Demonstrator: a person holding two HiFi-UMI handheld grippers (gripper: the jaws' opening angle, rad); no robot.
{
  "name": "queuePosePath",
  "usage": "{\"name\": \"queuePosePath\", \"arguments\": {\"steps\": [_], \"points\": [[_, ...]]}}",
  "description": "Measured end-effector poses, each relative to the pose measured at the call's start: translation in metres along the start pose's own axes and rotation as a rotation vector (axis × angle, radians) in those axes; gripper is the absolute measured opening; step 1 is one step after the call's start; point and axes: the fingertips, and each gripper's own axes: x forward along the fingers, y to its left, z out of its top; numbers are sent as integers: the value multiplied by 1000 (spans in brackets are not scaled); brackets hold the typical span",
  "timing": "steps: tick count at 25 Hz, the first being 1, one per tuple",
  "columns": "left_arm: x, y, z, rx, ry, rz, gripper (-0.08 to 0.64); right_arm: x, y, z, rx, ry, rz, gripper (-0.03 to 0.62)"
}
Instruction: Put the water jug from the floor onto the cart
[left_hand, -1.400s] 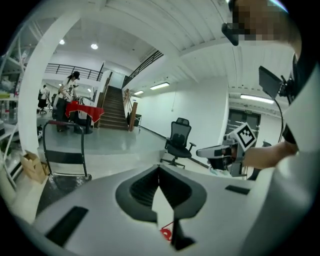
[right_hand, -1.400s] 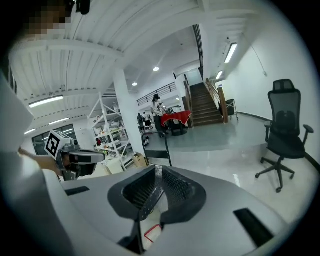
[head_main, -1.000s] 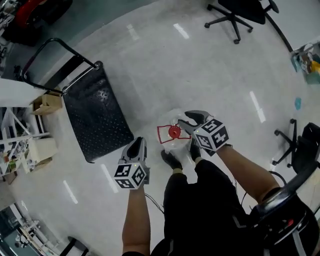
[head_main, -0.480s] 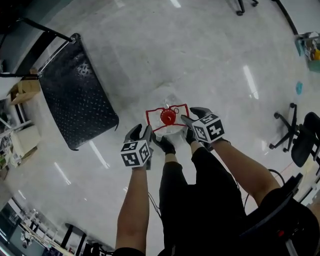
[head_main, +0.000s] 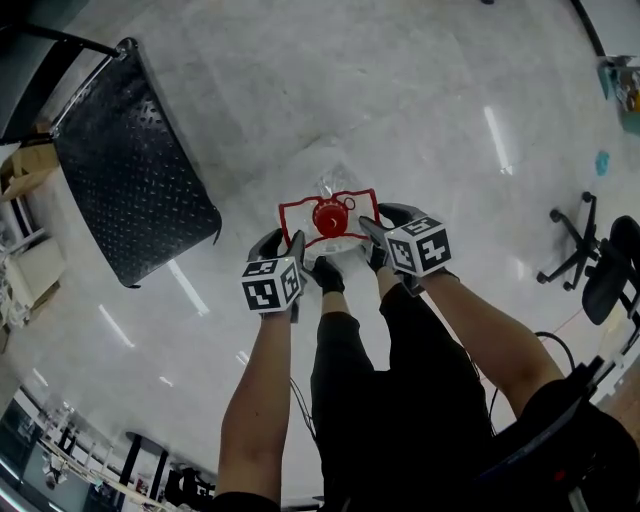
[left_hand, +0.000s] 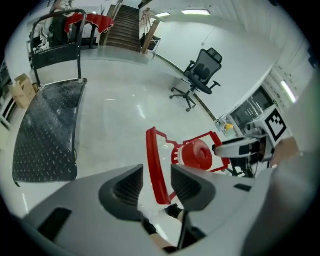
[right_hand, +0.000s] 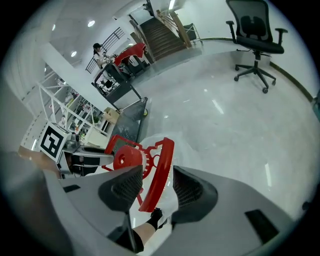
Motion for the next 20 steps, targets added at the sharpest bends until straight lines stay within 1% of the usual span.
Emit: {"name": "queuePosePath", "arguments": {"steps": [2, 3, 4, 5, 6, 9, 11, 14, 16, 18, 20], "points": [[6, 1, -4, -24, 12, 6, 152, 3, -3, -4, 16, 10, -5, 187], [9, 1, -8, -24, 24, 8, 150, 4, -6, -5, 19, 9, -10, 166], [12, 0, -11, -21, 37, 7, 150, 5, -8, -6, 21, 6, -15, 114], [14, 0, -14, -20, 46, 0, 145, 5, -9, -6, 23, 3, -17, 107], [15, -1, -16, -31, 50, -11, 99, 5, -9, -6, 27, 1, -16, 103], [13, -4, -14, -102, 40, -54, 75, 2, -6, -1, 50, 0, 0, 95], [10, -9, -10, -130, 28, -69, 72, -1, -3, 3, 50, 5, 5, 92], [2, -17, -4, -145, 16, -70, 71, -7, 7, 8, 54, 13, 6, 92], [-10, -16, 4, -149, -2, -72, 71, -15, 17, 18, 53, 8, 21, 92], [-29, -22, 11, -157, -28, -89, 69, -32, 27, 28, 32, -1, 45, 92], [-55, -38, 15, -160, -49, -110, 71, -57, 39, 34, 16, 1, 65, 92]]}}
